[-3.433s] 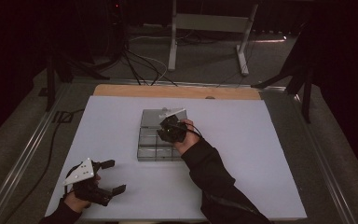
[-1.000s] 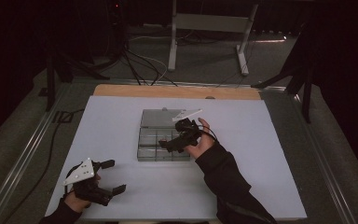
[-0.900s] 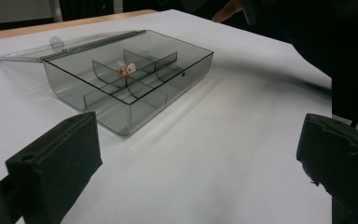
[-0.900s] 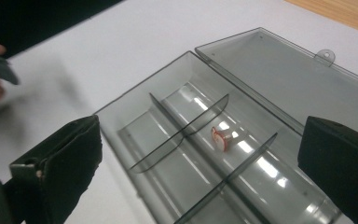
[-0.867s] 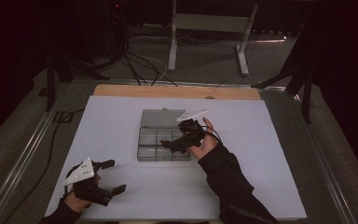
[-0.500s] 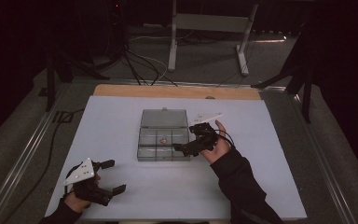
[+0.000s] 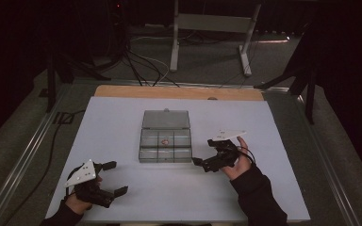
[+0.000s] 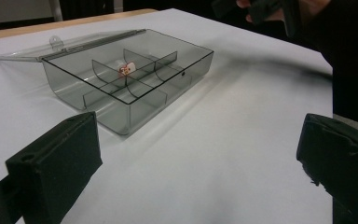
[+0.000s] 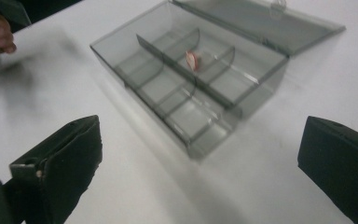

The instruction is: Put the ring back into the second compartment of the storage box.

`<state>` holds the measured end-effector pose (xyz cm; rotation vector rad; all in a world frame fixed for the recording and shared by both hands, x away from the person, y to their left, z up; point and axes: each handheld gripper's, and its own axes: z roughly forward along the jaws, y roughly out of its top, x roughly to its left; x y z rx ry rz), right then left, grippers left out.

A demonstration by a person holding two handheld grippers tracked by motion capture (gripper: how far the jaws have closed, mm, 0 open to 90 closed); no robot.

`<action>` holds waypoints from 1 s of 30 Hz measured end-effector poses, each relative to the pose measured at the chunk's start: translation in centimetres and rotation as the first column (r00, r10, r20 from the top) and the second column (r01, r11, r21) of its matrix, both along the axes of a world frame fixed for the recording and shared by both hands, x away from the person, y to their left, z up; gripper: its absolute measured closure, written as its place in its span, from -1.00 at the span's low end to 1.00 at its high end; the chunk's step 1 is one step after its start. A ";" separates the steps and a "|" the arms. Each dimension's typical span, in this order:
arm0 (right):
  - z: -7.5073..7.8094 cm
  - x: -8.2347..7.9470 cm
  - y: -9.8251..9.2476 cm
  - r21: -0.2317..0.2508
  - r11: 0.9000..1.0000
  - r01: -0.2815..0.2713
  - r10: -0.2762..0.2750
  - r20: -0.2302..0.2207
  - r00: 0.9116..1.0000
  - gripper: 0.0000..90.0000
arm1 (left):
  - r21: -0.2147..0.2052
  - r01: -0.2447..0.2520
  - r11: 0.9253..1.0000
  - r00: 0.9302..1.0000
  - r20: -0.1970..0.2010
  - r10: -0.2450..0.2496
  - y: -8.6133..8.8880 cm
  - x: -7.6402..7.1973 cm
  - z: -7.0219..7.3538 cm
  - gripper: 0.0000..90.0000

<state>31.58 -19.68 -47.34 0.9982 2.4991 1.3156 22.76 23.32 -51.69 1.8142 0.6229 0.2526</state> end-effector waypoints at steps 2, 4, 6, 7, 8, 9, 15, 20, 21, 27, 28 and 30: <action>-0.3 -0.2 -0.3 -0.003 1.000 0.005 -0.005 -0.005 1.000 -1.00 | 0.001 0.001 1.000 1.000 0.000 -0.001 0.0 0.0 0.0 -1.00; -1.1 -1.0 -1.5 0.002 1.000 0.024 -0.024 -0.012 1.000 -1.00 | -0.001 0.000 1.000 1.000 -0.001 0.000 0.0 0.0 0.0 -1.00; -1.6 -1.5 -2.3 0.001 0.999 0.032 -0.032 -0.023 0.999 -1.00 | 0.001 0.003 1.000 1.000 -0.001 -0.003 0.0 0.0 0.0 -1.00; -1.8 -1.8 -2.7 0.000 0.999 0.037 -0.037 -0.022 0.999 -1.00 | 0.001 0.002 1.000 1.000 -0.001 -0.002 0.0 0.0 0.0 -1.00; -1.9 -2.0 -3.1 -0.005 0.999 0.041 -0.041 -0.023 0.999 -1.00 | 0.002 0.001 1.000 1.000 -0.003 -0.001 0.0 0.0 0.0 -1.00; -2.1 -2.2 -3.6 -0.010 0.999 0.049 -0.050 -0.025 0.998 -1.00 | 0.001 0.001 1.000 1.000 -0.004 -0.001 0.0 0.0 -0.1 -1.00; -3.0 -3.3 -6.0 -0.023 0.996 0.086 -0.087 -0.036 0.996 -1.00 | 0.003 0.000 1.000 1.000 -0.003 0.000 -0.1 0.0 0.0 -1.00; -3.5 -4.3 -7.5 -0.028 0.994 0.105 -0.106 -0.042 0.994 -1.00 | 0.004 0.001 1.000 1.000 -0.004 -0.001 -0.1 0.0 -0.1 -1.00; -3.6 -4.5 -7.8 -0.024 0.994 0.108 -0.109 -0.045 0.993 -1.00 | 0.004 0.001 1.000 1.000 -0.004 -0.001 -0.1 0.0 -0.1 -1.00; -4.2 -5.6 -8.9 -0.028 0.992 0.122 -0.124 -0.057 0.991 -1.00 | 0.005 0.001 1.000 1.000 -0.003 -0.001 -0.1 0.0 -0.1 -1.00; -4.2 -5.7 -9.1 -0.026 0.992 0.121 -0.122 -0.057 0.991 -1.00 | 0.006 0.002 1.000 1.000 -0.004 -0.002 -0.1 0.0 -0.1 -1.00; -4.4 -6.1 -9.6 -0.020 0.992 0.126 -0.127 -0.052 0.991 -1.00 | 0.004 0.002 1.000 1.000 -0.004 -0.002 -0.1 0.0 -0.1 -1.00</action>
